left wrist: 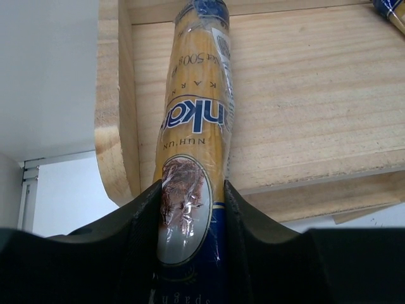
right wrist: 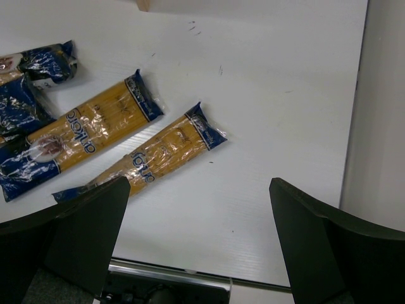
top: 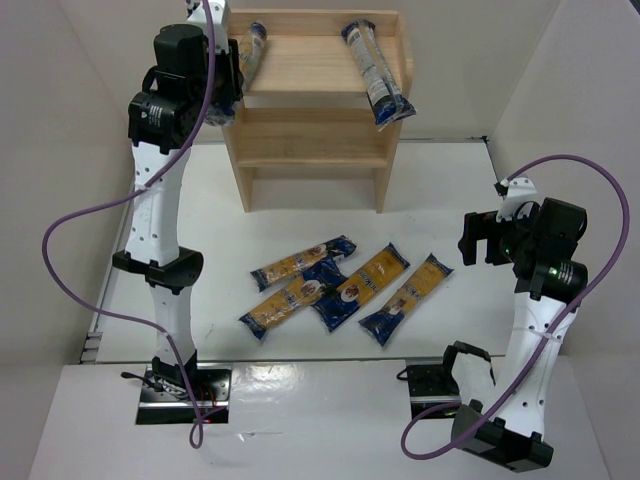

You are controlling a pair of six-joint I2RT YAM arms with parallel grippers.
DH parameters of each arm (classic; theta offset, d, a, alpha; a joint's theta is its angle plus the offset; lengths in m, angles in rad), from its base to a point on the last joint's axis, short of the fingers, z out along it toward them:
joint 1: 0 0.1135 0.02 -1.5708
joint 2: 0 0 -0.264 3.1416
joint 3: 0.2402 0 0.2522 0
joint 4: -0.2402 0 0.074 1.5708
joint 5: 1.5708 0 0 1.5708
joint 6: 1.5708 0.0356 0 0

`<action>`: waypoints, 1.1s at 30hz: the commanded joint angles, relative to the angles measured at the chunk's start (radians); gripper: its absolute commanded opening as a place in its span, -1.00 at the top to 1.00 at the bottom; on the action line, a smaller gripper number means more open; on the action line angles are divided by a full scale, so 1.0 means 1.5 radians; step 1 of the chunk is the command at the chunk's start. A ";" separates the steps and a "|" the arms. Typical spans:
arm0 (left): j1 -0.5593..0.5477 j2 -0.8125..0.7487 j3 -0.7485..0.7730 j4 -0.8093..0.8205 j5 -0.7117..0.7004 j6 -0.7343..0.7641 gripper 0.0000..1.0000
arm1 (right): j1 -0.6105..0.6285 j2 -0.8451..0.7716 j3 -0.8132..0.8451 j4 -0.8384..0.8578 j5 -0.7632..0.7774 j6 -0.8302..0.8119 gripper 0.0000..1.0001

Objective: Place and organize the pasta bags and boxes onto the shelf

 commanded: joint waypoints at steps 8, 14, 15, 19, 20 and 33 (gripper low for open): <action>0.002 0.014 0.052 0.059 -0.023 0.006 0.05 | -0.001 -0.014 0.000 0.028 0.001 0.007 -1.00; -0.004 0.020 0.071 0.067 -0.023 0.012 -0.04 | -0.001 -0.015 0.000 0.028 0.001 0.007 -1.00; -0.004 0.020 0.071 0.067 -0.023 0.012 -0.04 | -0.001 -0.015 0.000 0.028 0.001 0.007 -1.00; -0.004 0.020 0.077 0.067 -0.023 0.012 -0.20 | -0.001 -0.027 0.000 0.028 0.001 0.007 -1.00; -0.004 0.020 0.077 0.067 -0.023 0.012 -0.24 | -0.001 -0.027 0.000 0.028 0.001 0.007 -1.00; 0.060 -0.160 -0.065 0.000 0.085 0.111 -1.00 | 0.043 -0.011 -0.006 0.048 0.025 0.036 -1.00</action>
